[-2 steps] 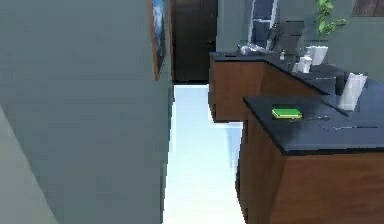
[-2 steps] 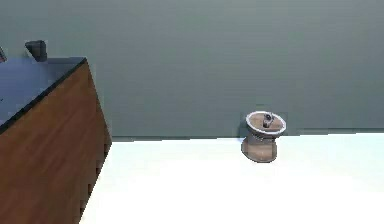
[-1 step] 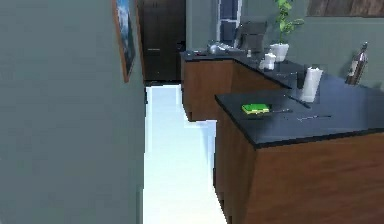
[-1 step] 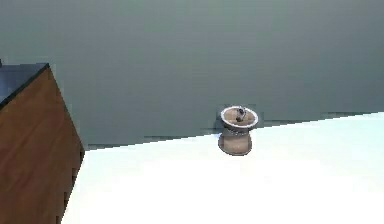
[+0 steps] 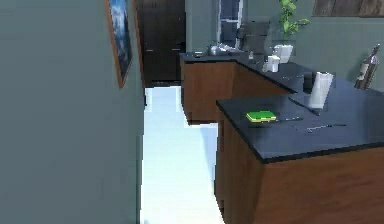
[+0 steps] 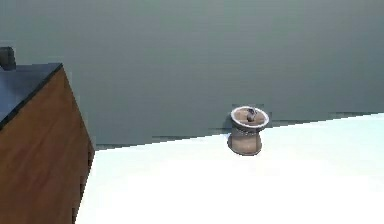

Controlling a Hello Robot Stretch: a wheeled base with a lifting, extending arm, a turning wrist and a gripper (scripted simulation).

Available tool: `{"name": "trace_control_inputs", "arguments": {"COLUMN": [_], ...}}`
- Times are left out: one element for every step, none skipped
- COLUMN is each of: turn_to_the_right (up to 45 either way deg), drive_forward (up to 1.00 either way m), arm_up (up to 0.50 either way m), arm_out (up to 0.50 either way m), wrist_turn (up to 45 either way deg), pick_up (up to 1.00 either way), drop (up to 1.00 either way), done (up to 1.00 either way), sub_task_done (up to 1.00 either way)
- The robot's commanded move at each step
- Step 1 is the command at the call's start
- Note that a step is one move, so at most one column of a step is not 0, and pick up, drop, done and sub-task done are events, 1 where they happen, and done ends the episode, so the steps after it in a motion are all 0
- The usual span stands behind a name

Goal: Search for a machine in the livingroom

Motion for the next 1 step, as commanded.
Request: {"name": "trace_control_inputs", "arguments": {"turn_to_the_right": [-6.0], "drive_forward": [0.0], "arm_up": [0.0], "arm_out": [0.0], "wrist_turn": [0.0], "pick_up": [0.0], "drop": [0.0], "done": [0.0], "sub_task_done": [0.0]}}
